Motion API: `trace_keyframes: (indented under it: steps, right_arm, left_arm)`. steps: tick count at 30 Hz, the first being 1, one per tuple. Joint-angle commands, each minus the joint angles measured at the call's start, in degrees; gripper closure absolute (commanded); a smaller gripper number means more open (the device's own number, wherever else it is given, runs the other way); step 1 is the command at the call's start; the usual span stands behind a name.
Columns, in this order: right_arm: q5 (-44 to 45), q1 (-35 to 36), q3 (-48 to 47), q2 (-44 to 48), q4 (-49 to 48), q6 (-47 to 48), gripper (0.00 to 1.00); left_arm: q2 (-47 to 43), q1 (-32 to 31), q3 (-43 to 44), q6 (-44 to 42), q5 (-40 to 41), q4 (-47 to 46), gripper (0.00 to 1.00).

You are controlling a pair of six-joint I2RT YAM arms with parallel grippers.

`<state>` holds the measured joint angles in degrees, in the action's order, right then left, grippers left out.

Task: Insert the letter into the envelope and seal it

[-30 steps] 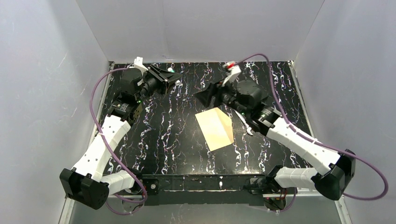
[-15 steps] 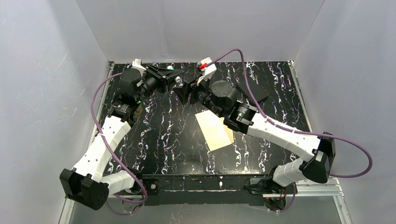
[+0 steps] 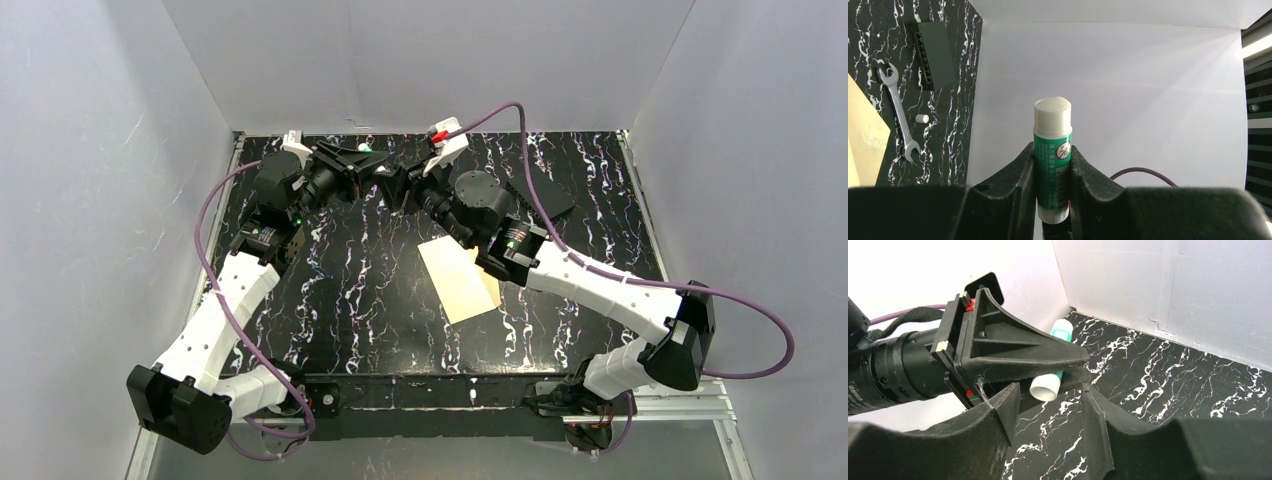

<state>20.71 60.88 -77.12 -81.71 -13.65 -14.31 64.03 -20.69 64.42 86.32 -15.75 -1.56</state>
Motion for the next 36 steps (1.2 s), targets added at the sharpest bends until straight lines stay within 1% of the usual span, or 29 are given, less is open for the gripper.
trace_keyframes:
  steps: [1,4,9,12,15,17,18,21,22,23,25,27,28,30,31,32,36]
  right_arm:
    - [1.2,0.38,-1.32,0.65,-4.81,1.2,0.43]
    - [2.53,0.38,-1.94,-0.2,-4.56,1.57,0.43]
    - [2.47,0.38,-4.68,-2.73,-2.72,2.09,0.48]
    - [2.3,0.38,-4.86,-3.47,-3.39,2.09,0.5]
    - [2.75,0.38,-5.36,-4.04,-3.84,2.08,0.54]
    - [2.35,0.38,-5.58,-4.44,-3.84,2.67,0.58]
    - [2.29,0.38,-5.52,-4.42,-3.95,2.92,0.58]
    - [2.89,0.38,-5.4,-4.42,-4.48,3.29,0.5]
    - [3.0,0.38,-5.54,-4.56,-4.68,3.38,0.49]
    - [3.21,0.38,-5.71,-4.64,-4.71,3.47,0.51]
    - [3.65,0.38,-6.28,-5.08,-4.53,3.49,0.63]
    - [4.5,0.38,-6.63,-5.19,-4.37,3.49,0.8]
    - [5.01,0.38,-6.45,-4.9,-4.41,3.49,0.87]
    - [3.99,0.38,-5.52,-3.82,-5.05,3.51,0.96]
    - [3.56,0.38,-5.2,-3.17,-5.08,3.5,0.99]
    - [2.98,0.38,-5.02,-2.55,-4.93,3.37,0.99]
    - [0.1,0.38,-3.54,-0.34,-4.47,2.53,0.99]
  left_arm:
    - [-0.69,0.03,-0.26,0.81,-0.67,-1.59,1.0]
    - [-0.34,0.03,0.25,0.83,-1.33,-1.61,1.0]
    - [-0.77,0.02,0.7,1.39,-1.43,-1.69,1.0]
    - [-0.83,0.03,1.13,1.8,-2.01,-1.69,0.99]
    - [-0.96,0.03,1.14,2.16,-2.14,-1.69,0.98]
    - [-1.14,0.03,1.0,2.45,-2.07,-1.69,1.0]
    - [-1.28,0.03,0.83,2.52,-1.89,-1.83,1.0]
    - [-1.42,0.03,1.02,2.51,-1.78,-1.93,1.0]
    - [-1.29,0.03,1.12,2.57,-2.16,-1.94,1.0]
    - [-1.3,0.03,1.15,2.68,-2.4,-1.95,1.0]
    - [-1.44,0.03,1.28,2.71,-2.55,-1.95,1.0]
    - [-1.69,0.03,1.59,1.54,-2.64,-1.66,0.95]
    - [-1.87,0.03,1.88,0.45,-2.44,-1.31,0.9]
    - [-2.52,0.03,1.87,-1.27,-1.96,-1.74,0.79]
    - [-2.88,0.03,1.53,-1.72,-1.43,-1.9,0.71]
    - [-3.26,0.08,1.3,-2.45,-0.98,-2.2,0.66]
    - [-4.22,0.08,0.74,-6.12,0.2,-4.22,0.51]
